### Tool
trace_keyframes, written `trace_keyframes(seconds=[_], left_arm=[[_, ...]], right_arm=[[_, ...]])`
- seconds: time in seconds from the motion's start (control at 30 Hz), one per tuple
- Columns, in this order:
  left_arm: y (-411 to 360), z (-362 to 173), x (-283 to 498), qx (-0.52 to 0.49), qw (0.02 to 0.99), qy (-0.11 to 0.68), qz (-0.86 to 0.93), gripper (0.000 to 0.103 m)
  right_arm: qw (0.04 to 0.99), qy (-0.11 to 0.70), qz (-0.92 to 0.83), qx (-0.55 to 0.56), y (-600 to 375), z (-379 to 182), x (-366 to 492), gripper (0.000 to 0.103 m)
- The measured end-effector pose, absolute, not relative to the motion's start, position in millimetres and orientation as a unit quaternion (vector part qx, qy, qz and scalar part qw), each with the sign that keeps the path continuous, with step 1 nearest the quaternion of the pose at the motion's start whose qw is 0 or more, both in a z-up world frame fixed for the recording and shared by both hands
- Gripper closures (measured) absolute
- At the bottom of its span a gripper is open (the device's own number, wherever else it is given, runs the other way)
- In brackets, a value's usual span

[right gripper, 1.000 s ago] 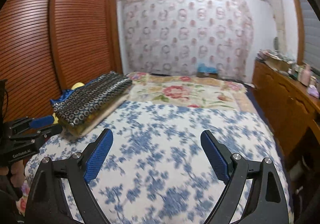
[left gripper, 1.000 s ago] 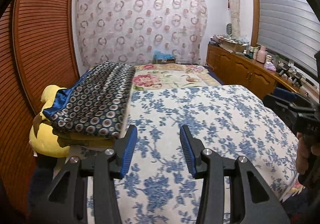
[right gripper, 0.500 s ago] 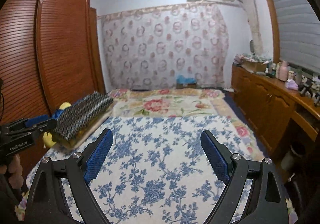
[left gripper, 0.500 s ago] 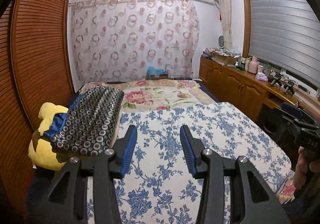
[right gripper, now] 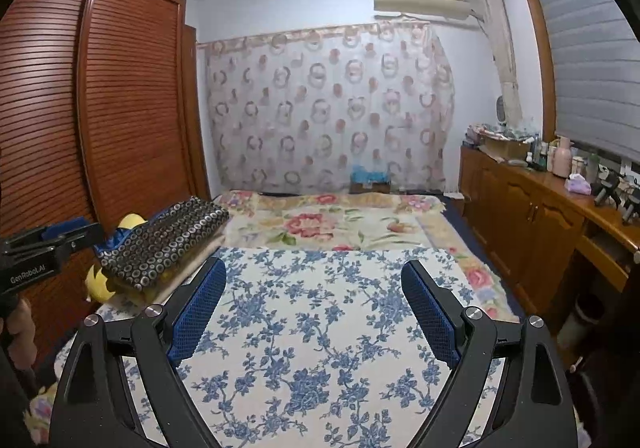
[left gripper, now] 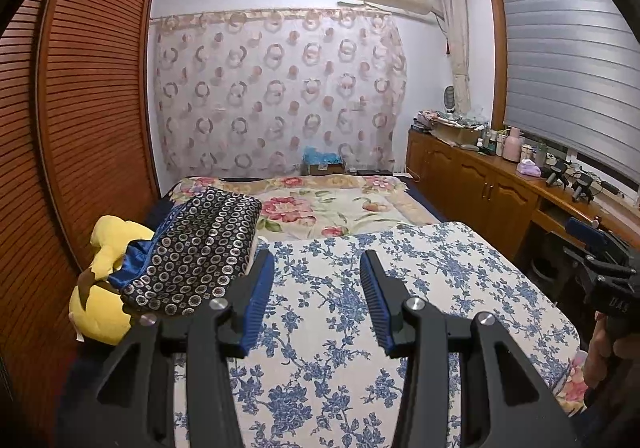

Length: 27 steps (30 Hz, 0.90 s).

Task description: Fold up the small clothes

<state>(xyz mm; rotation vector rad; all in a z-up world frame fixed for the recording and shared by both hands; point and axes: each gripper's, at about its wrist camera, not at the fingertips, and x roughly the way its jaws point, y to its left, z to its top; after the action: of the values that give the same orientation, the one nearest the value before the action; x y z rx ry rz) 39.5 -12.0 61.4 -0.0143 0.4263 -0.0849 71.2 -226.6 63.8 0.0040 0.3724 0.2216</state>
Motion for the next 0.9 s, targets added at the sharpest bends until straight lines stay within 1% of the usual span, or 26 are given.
trace_keyframes(seconds=[0.9], left_arm=[[-8.8, 58.5, 39.3, -0.005, 0.977, 0.211, -0.037, 0.059]], right_arm=[[0.977, 0.185, 0.106, 0.001, -225.7, 61.8, 73.4, 0.012]])
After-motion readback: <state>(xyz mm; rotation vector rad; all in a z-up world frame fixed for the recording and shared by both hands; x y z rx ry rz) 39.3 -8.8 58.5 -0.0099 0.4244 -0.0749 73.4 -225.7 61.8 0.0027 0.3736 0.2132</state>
